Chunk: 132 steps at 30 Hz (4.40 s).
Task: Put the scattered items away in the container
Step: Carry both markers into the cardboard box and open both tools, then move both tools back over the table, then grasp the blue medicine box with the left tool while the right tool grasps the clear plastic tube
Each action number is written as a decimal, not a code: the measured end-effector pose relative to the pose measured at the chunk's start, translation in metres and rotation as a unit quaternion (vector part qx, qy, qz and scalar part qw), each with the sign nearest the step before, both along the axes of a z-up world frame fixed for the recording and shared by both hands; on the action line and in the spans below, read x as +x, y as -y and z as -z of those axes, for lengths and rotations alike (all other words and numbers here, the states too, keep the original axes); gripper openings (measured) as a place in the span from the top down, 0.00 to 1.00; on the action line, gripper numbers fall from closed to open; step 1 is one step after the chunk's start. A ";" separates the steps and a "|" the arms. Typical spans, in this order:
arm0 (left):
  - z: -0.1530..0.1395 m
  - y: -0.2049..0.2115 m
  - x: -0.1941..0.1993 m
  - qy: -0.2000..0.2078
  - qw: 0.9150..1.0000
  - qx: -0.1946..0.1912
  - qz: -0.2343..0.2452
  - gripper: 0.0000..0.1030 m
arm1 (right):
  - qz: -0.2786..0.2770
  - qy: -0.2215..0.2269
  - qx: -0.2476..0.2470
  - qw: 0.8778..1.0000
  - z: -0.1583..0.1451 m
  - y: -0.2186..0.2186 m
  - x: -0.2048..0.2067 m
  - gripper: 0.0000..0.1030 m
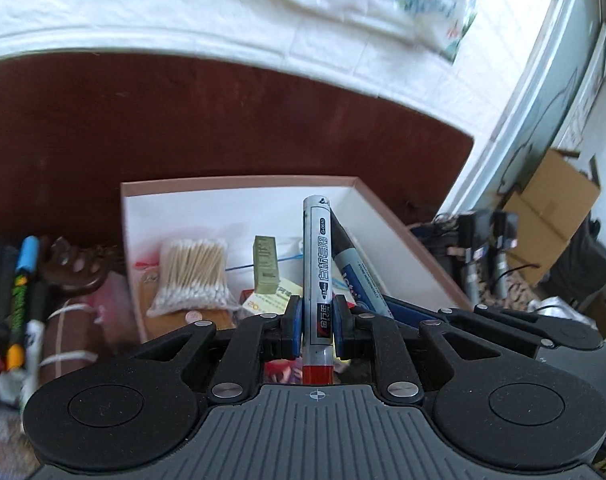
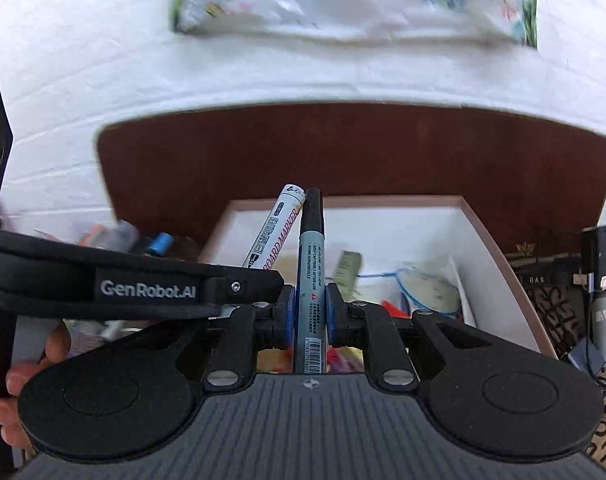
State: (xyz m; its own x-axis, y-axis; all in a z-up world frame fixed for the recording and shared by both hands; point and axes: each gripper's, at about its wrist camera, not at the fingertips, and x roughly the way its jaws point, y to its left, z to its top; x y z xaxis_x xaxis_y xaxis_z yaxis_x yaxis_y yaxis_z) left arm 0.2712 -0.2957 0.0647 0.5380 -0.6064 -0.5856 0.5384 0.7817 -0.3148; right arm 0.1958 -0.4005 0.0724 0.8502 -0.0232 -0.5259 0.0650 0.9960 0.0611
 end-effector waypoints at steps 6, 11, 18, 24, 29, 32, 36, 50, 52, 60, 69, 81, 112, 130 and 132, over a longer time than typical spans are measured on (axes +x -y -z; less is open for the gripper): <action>0.026 0.019 0.035 -0.024 1.000 0.007 -0.006 0.87 | 0.012 -0.025 0.007 1.000 0.025 0.020 0.028 0.83; 0.032 0.019 0.051 -0.021 0.998 0.022 -0.058 0.00 | 0.030 -0.040 -0.026 0.998 0.038 0.027 0.054 0.74; 0.027 -0.003 0.044 -0.032 0.999 -0.022 -0.025 0.00 | 0.037 -0.013 -0.051 0.998 0.038 0.029 0.034 0.05; 0.015 -0.005 0.018 -0.005 1.000 0.003 -0.012 0.00 | 0.033 -0.018 -0.042 0.998 0.031 0.020 0.014 0.02; 0.000 -0.019 -0.012 0.007 1.000 0.004 -0.009 0.00 | 0.023 -0.013 -0.046 0.999 0.011 0.003 0.000 0.01; -0.007 -0.040 -0.042 0.015 1.000 -0.016 -0.022 0.00 | 0.006 -0.001 -0.048 0.999 0.000 -0.014 -0.018 0.01; -0.006 -0.078 -0.089 0.024 0.998 -0.043 -0.047 0.00 | -0.031 0.016 -0.047 0.998 -0.007 -0.045 -0.047 0.00; 0.084 -0.232 -0.213 -0.044 0.983 -0.012 -0.176 0.00 | -0.164 -0.062 0.021 0.984 0.069 -0.198 -0.116 0.00; 0.091 -0.250 -0.222 -0.050 0.981 -0.004 -0.185 0.00 | -0.171 -0.081 0.033 0.981 0.082 -0.217 -0.120 0.00; 0.104 -0.331 -0.220 -0.055 0.944 0.013 -0.324 0.00 | -0.184 -0.118 0.004 0.976 0.108 -0.262 -0.124 0.00; 0.112 -0.393 -0.168 -0.065 0.901 0.016 -0.429 0.02 | -0.174 -0.137 -0.004 0.975 0.124 -0.273 -0.106 0.01; 0.123 -0.396 -0.135 -0.017 0.896 0.101 -0.432 0.20 | -0.144 -0.098 -0.028 0.984 0.134 -0.274 -0.057 0.01; 0.120 -0.354 -0.251 -0.007 0.951 0.133 -0.278 0.36 | -0.153 -0.111 0.010 0.982 0.122 -0.256 -0.116 0.72; 0.121 -0.343 -0.239 -0.032 0.941 0.125 -0.314 0.06 | -0.169 -0.130 -0.017 0.977 0.114 -0.268 -0.138 0.43; 0.123 -0.340 -0.238 -0.026 0.941 0.136 -0.309 0.09 | -0.168 -0.131 -0.017 0.977 0.117 -0.269 -0.135 0.43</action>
